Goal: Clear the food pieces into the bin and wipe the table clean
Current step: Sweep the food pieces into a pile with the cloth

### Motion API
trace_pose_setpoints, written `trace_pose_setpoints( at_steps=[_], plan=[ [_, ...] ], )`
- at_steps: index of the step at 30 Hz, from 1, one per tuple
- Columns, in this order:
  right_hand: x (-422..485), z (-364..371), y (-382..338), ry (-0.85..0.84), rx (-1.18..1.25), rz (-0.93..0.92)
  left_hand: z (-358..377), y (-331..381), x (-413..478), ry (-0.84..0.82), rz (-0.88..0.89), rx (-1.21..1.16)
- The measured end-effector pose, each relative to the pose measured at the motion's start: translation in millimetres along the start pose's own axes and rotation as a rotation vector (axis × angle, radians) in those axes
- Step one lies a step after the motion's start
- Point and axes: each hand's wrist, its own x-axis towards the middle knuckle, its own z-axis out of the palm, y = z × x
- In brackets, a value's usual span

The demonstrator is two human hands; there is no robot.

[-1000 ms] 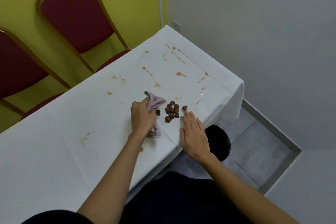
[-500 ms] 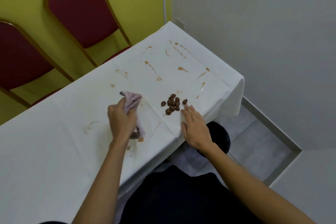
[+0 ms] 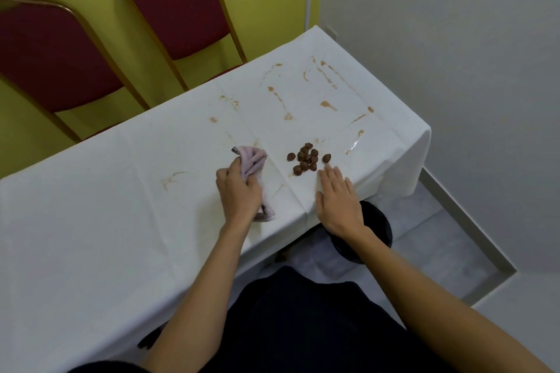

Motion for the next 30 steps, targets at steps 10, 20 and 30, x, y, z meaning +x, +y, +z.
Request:
trace_pose_setpoints(
  at_steps=[10, 20, 30],
  plan=[
    [-11, -6, -2, -0.095, -0.090, -0.016, 23, 18, 7, 0.002, -0.008, 0.071],
    [-11, -7, 0, -0.118, -0.086, -0.029, 14, 8, 11, 0.035, 0.004, 0.363],
    [-9, -4, -2, -0.110, -0.098, -0.018, 35, -3, -14, -0.158, 0.142, 0.532]
  ],
)
